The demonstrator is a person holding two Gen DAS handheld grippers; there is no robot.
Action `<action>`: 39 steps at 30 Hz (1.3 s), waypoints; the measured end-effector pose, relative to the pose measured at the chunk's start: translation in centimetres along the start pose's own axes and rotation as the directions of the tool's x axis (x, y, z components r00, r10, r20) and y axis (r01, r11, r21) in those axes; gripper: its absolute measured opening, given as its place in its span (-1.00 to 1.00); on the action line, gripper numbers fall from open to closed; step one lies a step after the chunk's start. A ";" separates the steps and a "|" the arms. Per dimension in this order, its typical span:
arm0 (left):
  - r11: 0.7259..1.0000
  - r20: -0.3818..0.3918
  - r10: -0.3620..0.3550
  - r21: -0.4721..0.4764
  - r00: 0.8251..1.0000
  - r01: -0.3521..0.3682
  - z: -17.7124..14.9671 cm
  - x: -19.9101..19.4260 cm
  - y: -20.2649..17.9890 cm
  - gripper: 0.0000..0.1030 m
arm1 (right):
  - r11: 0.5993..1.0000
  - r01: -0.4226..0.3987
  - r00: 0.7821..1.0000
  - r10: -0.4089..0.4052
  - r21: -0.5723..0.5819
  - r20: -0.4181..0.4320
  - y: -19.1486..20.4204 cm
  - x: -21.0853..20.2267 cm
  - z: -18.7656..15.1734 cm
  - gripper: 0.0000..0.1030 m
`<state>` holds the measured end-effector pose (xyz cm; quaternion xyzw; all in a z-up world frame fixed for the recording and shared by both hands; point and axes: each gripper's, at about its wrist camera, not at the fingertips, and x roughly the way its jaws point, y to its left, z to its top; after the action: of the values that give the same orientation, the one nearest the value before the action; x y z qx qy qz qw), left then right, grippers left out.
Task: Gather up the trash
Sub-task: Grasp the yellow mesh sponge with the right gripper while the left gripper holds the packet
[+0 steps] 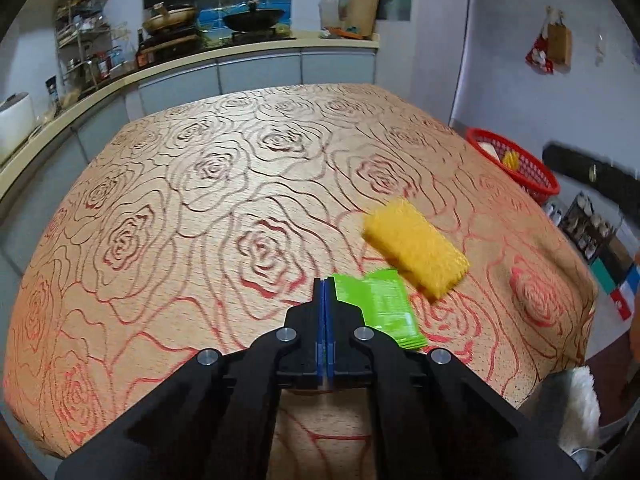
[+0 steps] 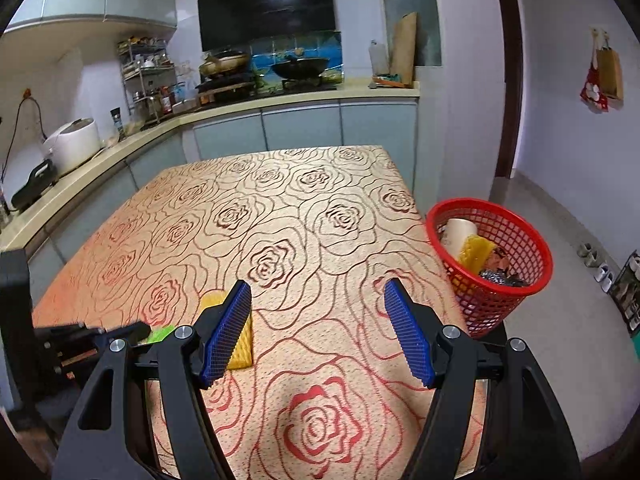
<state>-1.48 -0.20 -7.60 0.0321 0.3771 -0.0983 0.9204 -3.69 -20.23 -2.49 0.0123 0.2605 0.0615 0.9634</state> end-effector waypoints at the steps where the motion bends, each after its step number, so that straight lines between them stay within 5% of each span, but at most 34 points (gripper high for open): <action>1: 1.000 0.004 0.002 -0.013 1.000 -0.002 0.1 -0.2 0.5 -0.99 | 1.000 -0.004 1.000 0.004 -0.005 -0.004 0.2 0.1 -0.1 0.30; 7: 0.997 -0.005 -0.043 -0.064 0.999 0.043 0.2 -0.6 1.7 -0.94 | 0.999 -0.035 0.999 0.034 -0.038 -0.032 1.5 0.7 -0.6 0.30; 9: 0.997 -0.014 -0.058 -0.054 0.998 0.058 0.1 -0.7 1.3 -0.50 | 0.998 -0.040 0.999 0.039 -0.044 -0.037 1.8 0.8 -0.8 0.30; 10: 0.997 -0.008 -0.063 -0.049 0.998 0.062 0.1 -0.9 1.0 -0.04 | 0.998 -0.040 0.999 0.039 -0.044 -0.037 1.9 0.9 -0.8 0.30; 11: 0.997 0.001 -0.069 -0.043 0.998 0.069 0.0 -1.1 0.7 0.18 | 0.998 -0.039 0.999 0.037 -0.040 -0.037 1.8 0.9 -0.8 0.30; 15: 0.996 0.017 -0.087 0.013 0.996 0.087 -0.2 -1.5 -1.1 0.39 | 0.999 -0.029 0.999 0.028 -0.028 -0.034 1.2 0.8 -0.5 0.30; 28: 0.998 -0.060 -0.036 0.057 0.998 0.039 -0.7 2.0 -2.5 0.39 | 1.000 -0.018 1.000 0.017 -0.015 -0.022 0.5 0.5 -0.4 0.30; 32: 0.997 -0.047 -0.022 0.072 0.999 0.026 -0.8 1.9 -2.3 0.08 | 1.000 -0.020 0.999 0.019 -0.017 -0.031 0.7 0.7 -0.4 0.30; 39: 0.997 -0.038 -0.023 0.069 0.999 0.026 -0.8 1.4 -1.7 -0.01 | 0.999 -0.033 0.998 0.031 -0.038 -0.050 1.6 1.3 -0.9 0.30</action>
<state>-1.42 -1.98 -9.13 0.0611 0.3908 -0.1220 0.9103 -3.22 -18.44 -3.79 -0.0039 0.2829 0.0820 0.9556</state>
